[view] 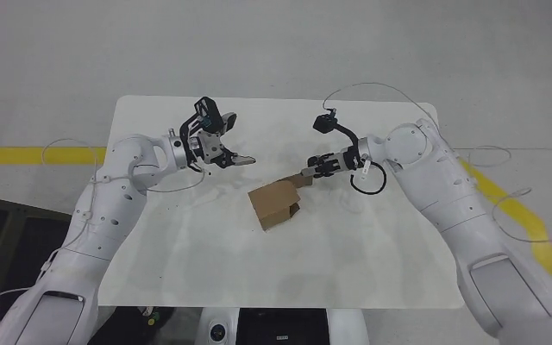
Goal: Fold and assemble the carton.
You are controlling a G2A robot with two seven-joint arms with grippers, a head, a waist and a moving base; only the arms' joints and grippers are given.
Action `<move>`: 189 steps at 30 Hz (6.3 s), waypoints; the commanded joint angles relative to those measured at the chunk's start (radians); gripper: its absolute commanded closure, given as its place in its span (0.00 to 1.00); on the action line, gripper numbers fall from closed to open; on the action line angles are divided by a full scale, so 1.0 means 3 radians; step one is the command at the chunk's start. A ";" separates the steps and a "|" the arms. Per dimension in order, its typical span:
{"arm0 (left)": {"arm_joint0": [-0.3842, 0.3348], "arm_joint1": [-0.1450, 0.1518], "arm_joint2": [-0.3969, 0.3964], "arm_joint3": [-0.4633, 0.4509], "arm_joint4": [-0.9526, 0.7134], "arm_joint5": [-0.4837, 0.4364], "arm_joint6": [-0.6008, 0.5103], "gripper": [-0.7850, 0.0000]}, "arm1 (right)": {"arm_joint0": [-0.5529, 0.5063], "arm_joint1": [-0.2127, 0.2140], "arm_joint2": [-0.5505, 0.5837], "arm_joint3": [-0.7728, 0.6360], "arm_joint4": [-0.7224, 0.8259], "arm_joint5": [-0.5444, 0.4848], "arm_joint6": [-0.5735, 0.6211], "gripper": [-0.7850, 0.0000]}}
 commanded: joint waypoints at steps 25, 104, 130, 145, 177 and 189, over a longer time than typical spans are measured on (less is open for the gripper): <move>-0.0019 -0.0005 -0.0007 0.0051 -0.0118 -0.0045 -0.0114 0.00 | 0.0080 -0.0006 -0.0317 -0.0097 -0.0221 -0.0621 -0.0213 0.62; -0.0007 -0.0011 -0.0022 0.0066 -0.0129 -0.0072 -0.0157 0.00 | 0.0787 -0.0417 -0.1210 0.1019 0.0605 0.0325 0.0366 0.72; 0.0153 0.0386 0.0146 -0.0225 0.0518 -0.0336 0.0542 0.00 | 0.0020 0.0142 -0.0241 -0.0750 0.0297 0.0332 -0.0352 0.51; -0.0235 0.0614 0.1001 -0.0069 0.1607 -0.0336 0.1921 0.00 | -0.0651 0.0323 0.0163 -0.1551 0.0243 0.0381 -0.0611 0.21; -0.0718 0.0198 0.1507 0.0675 0.1936 -0.0336 0.2222 0.00 | -0.0977 0.0380 0.0329 -0.1928 0.0278 0.0468 -0.0574 0.13; -0.0613 0.0237 0.1442 0.0556 0.1965 -0.0311 0.2183 0.00 | -0.1039 0.0374 0.0299 -0.1650 0.0154 0.0658 -0.0650 0.86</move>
